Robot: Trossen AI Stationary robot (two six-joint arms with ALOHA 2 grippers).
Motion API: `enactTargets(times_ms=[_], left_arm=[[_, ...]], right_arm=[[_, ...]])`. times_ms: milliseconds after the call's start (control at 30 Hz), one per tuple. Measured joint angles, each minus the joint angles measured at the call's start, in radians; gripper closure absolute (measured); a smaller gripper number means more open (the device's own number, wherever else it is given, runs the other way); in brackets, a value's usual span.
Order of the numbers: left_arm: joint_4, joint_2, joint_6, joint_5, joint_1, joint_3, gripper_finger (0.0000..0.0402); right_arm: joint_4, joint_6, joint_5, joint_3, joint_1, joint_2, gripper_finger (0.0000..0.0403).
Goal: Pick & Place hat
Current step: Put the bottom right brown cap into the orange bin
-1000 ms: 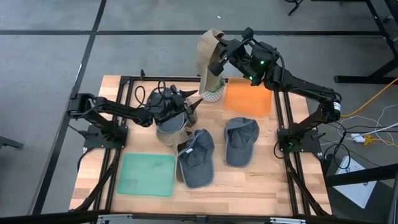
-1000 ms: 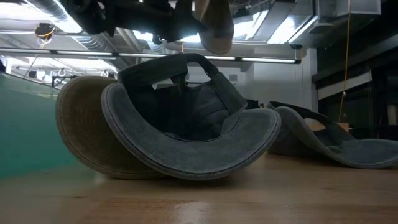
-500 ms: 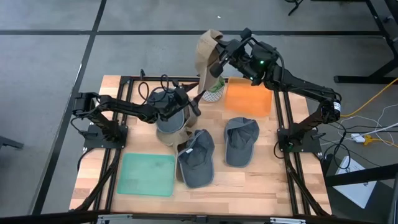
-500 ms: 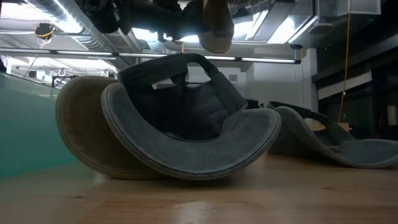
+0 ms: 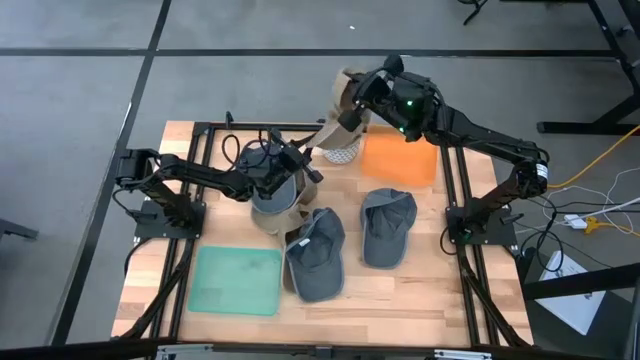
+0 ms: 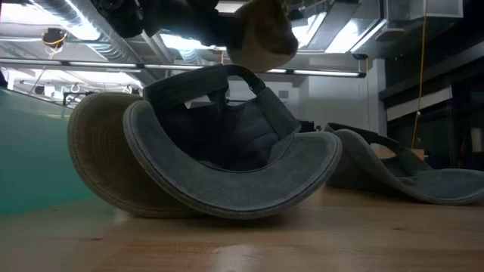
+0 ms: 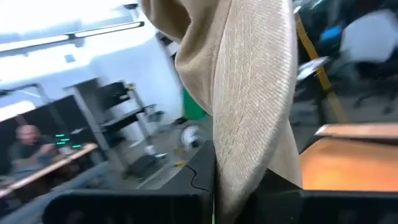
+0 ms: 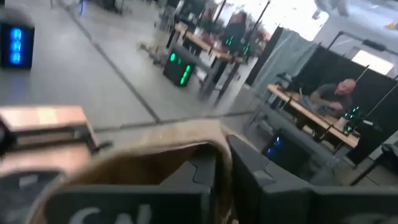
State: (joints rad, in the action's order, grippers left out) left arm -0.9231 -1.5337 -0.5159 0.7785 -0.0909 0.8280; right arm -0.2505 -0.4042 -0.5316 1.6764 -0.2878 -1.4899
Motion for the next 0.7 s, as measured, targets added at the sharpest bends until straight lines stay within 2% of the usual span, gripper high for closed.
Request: enactTargets(times_ms=[200, 400, 567, 700], left_arm=[[0.001, 0.000, -0.142, 0.180, 0.024, 0.000, 0.0393], [0.001, 0.001, -0.251, 0.325, 0.050, 0.000, 0.0394], [0.014, 0.049, -0.255, 0.329, 0.078, -0.041, 0.0394], [0.014, 0.144, -0.168, 0.263, 0.084, -0.131, 0.0394]], right_arm=[[-0.110, -0.047, 0.000, 0.000, 0.000, 0.000, 0.0358], [-0.203, -0.047, 0.001, 0.000, 0.000, 0.009, 0.0298], [-0.285, -0.035, 0.001, 0.000, 0.000, 0.030, 0.0233], [-0.375, -0.005, 0.002, 0.000, 0.000, 0.045, 0.0193]])
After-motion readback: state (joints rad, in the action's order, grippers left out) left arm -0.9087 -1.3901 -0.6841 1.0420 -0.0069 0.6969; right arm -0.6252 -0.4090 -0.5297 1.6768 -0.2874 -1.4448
